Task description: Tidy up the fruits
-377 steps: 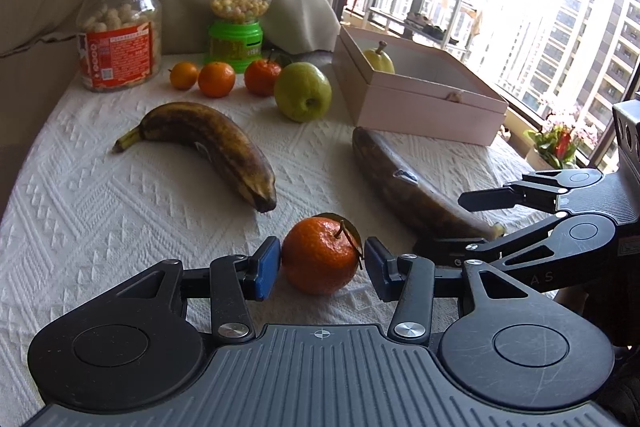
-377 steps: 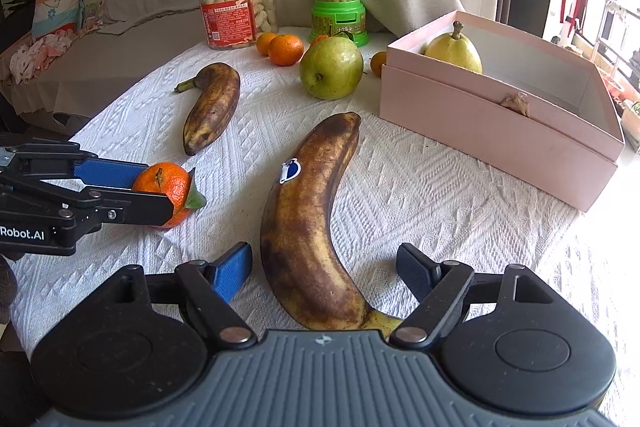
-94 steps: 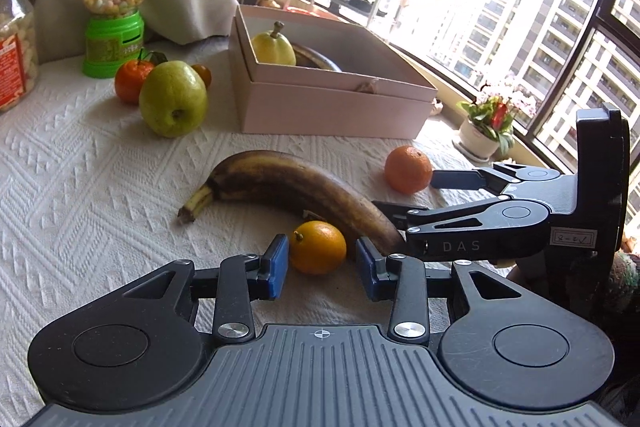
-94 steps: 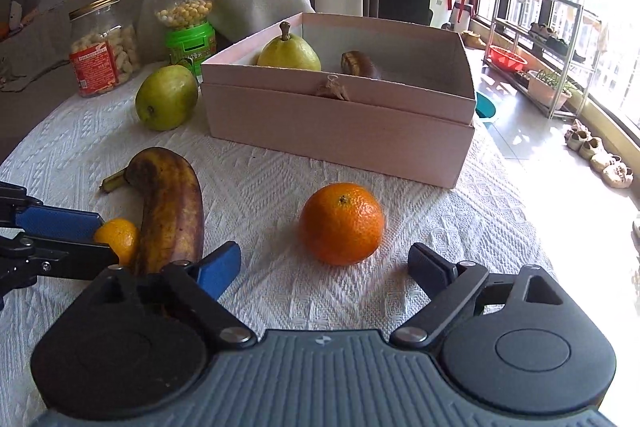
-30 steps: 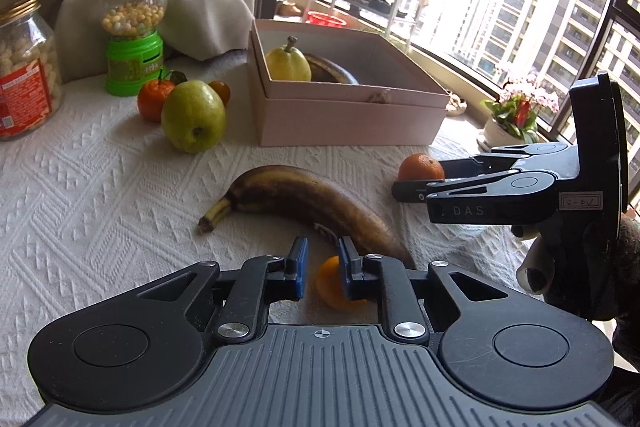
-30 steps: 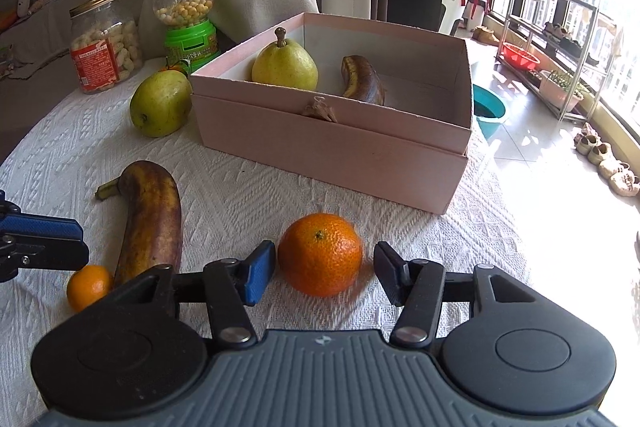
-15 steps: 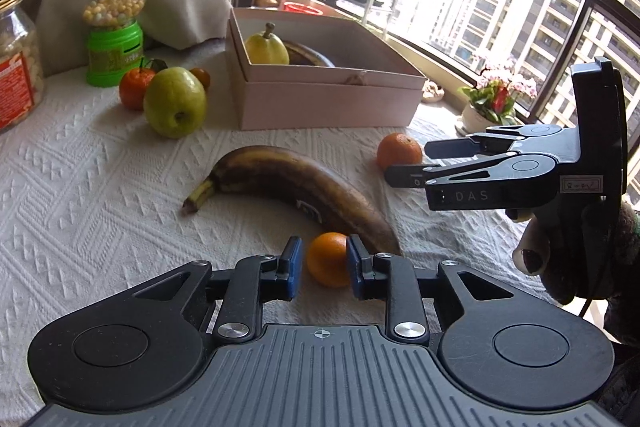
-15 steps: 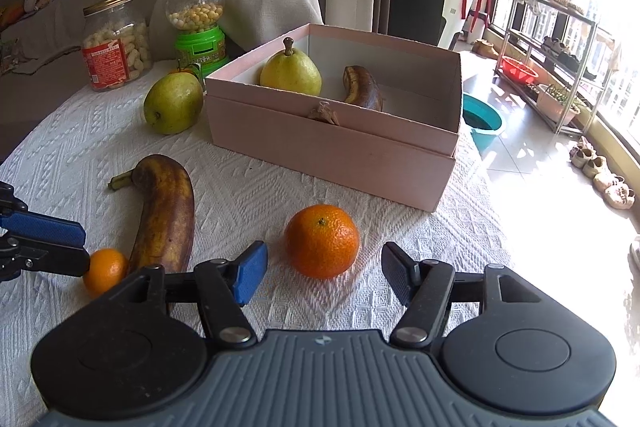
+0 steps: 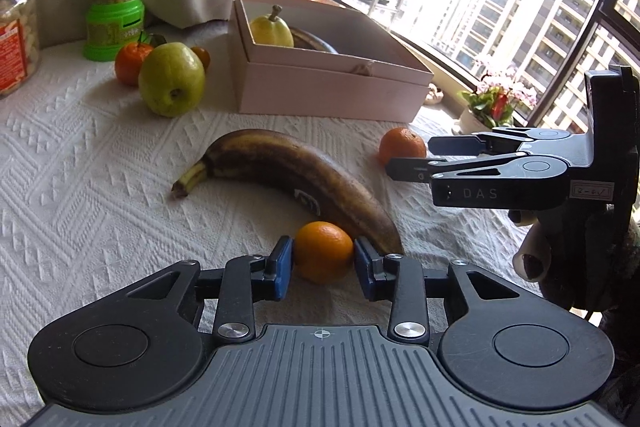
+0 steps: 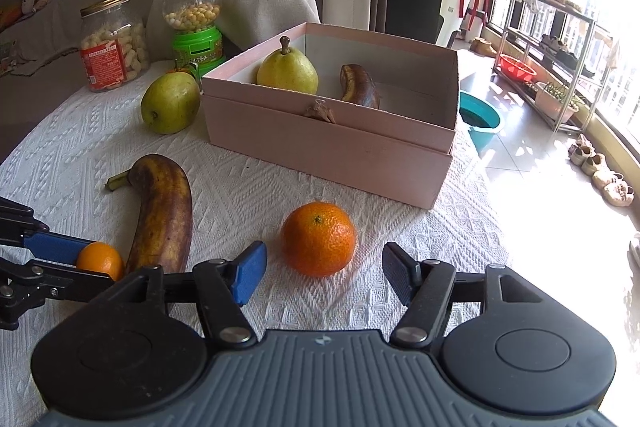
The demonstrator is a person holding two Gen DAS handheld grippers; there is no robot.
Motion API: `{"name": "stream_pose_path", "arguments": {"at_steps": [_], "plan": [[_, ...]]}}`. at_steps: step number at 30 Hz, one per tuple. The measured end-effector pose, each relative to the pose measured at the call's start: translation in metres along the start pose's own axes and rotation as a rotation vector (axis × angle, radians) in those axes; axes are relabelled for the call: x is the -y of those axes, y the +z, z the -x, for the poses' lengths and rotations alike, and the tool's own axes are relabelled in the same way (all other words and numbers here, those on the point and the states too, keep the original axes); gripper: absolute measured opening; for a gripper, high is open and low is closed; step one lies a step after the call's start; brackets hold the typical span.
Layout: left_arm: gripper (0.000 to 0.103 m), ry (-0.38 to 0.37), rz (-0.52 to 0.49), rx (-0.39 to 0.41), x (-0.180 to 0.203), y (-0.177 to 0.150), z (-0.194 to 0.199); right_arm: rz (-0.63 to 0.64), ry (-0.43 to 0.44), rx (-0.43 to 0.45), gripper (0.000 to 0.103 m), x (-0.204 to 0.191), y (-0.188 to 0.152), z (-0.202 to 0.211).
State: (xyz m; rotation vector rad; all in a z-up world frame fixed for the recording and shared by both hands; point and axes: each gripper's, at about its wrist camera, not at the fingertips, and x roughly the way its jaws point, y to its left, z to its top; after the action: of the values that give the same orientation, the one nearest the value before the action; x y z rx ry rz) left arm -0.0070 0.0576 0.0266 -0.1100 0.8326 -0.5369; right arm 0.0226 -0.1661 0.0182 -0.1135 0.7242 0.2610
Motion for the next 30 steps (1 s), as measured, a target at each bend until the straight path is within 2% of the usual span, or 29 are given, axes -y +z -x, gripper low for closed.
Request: {"name": "stream_pose_path", "arguments": {"at_steps": [3,6,8,10,13,16,20,23,25,27,30], "plan": [[0.038,0.002,-0.007,0.016,0.001,0.001,0.006,-0.005,-0.005,0.011,0.063,0.0,0.004,-0.004],[0.038,0.008,-0.016,0.03,0.002,0.004,0.01,-0.018,0.006,-0.01,0.053,0.001,0.007,-0.012],[0.038,0.012,-0.015,0.041,0.002,0.007,0.012,-0.017,0.017,-0.024,0.043,0.002,0.008,-0.015],[0.038,0.018,-0.027,0.056,0.003,0.015,0.015,-0.011,0.026,-0.024,0.042,0.003,0.011,-0.012],[0.038,0.02,-0.062,0.098,0.006,0.04,0.02,-0.029,0.054,0.052,0.042,0.012,0.031,0.01],[0.038,0.0,-0.102,0.179,0.012,0.081,0.024,-0.05,0.067,0.179,0.042,0.03,0.067,0.044],[0.038,0.015,-0.139,0.211,0.023,0.137,-0.005,-0.101,0.083,0.299,0.042,0.057,0.106,0.077],[0.038,-0.006,-0.094,0.163,0.019,0.165,-0.045,-0.118,0.049,0.327,0.042,0.07,0.117,0.081],[0.037,-0.004,-0.06,0.148,0.014,0.171,-0.064,-0.137,0.044,0.312,0.042,0.077,0.118,0.077],[0.037,0.006,-0.022,0.166,0.005,0.17,-0.07,-0.154,0.045,0.287,0.042,0.082,0.115,0.072],[0.037,-0.006,0.06,0.209,-0.013,0.157,-0.058,-0.174,0.03,0.241,0.042,0.089,0.106,0.059]]}}
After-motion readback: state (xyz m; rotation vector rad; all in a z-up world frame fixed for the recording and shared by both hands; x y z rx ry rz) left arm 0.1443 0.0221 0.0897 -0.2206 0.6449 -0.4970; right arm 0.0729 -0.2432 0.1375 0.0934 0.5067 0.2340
